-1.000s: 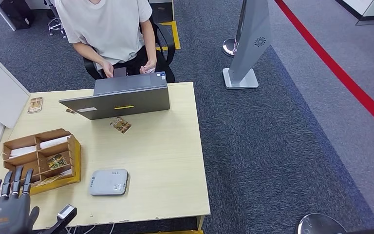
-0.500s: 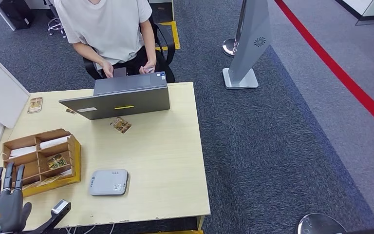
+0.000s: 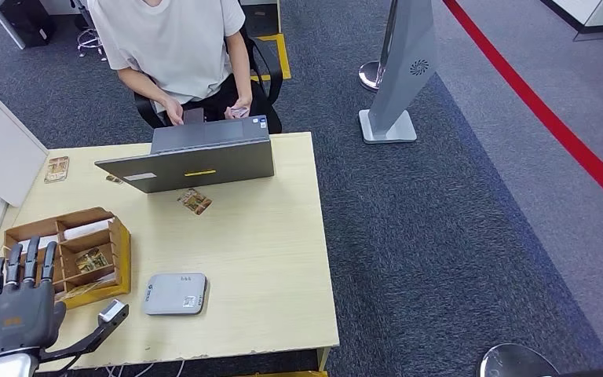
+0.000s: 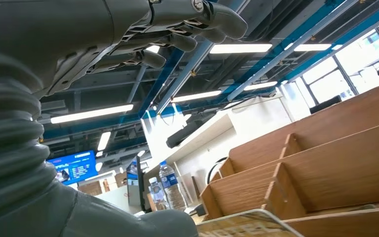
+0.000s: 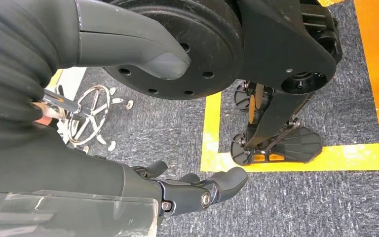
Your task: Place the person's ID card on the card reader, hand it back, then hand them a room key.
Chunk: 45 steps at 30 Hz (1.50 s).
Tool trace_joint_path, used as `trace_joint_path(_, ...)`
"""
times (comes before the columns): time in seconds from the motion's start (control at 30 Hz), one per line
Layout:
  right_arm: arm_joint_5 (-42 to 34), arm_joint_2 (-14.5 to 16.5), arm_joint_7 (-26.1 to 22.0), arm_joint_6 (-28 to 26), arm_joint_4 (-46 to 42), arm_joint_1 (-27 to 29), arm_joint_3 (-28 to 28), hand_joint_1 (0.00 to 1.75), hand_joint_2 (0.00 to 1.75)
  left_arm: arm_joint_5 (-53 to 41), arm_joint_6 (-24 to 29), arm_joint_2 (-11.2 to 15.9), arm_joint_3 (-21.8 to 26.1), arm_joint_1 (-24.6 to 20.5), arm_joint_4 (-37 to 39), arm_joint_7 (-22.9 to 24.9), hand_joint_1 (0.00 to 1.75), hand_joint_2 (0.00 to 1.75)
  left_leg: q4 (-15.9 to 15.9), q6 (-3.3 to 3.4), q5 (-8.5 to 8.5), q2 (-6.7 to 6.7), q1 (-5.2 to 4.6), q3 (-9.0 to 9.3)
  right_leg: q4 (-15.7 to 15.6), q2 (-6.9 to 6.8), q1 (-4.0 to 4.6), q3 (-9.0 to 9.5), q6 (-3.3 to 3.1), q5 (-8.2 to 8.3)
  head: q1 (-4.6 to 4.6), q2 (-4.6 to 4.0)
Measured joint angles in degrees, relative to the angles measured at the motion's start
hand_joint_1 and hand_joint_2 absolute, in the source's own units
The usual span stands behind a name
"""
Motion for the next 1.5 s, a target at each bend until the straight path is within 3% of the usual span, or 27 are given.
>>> trace_joint_path(0.47, -0.1, 0.0, 0.0, -0.1, 0.0, 0.0, 0.2, 0.00, 1.75, 0.0, -0.4, 0.0, -3.3, -1.9, 2.2, 0.8, 0.00, 1.75, 0.0, 0.00, 0.00, 0.01, 0.00, -0.01, 0.0, 0.01, 0.00, -0.02, 0.00, 0.00, -0.01, 0.00)
trace_joint_path(1.5, -0.4, 0.0, 0.3, -0.1, 0.0, 0.0, 0.3, 0.00, 1.75, 0.0, -0.2, -0.8, -1.9, -1.0, 6.0, -0.3, 0.00, 1.75, 0.0, 0.00, 0.00, 0.00, 0.00, -0.02, 0.0, 0.00, 0.00, -0.01, 0.00, 0.00, -0.01, 0.01)
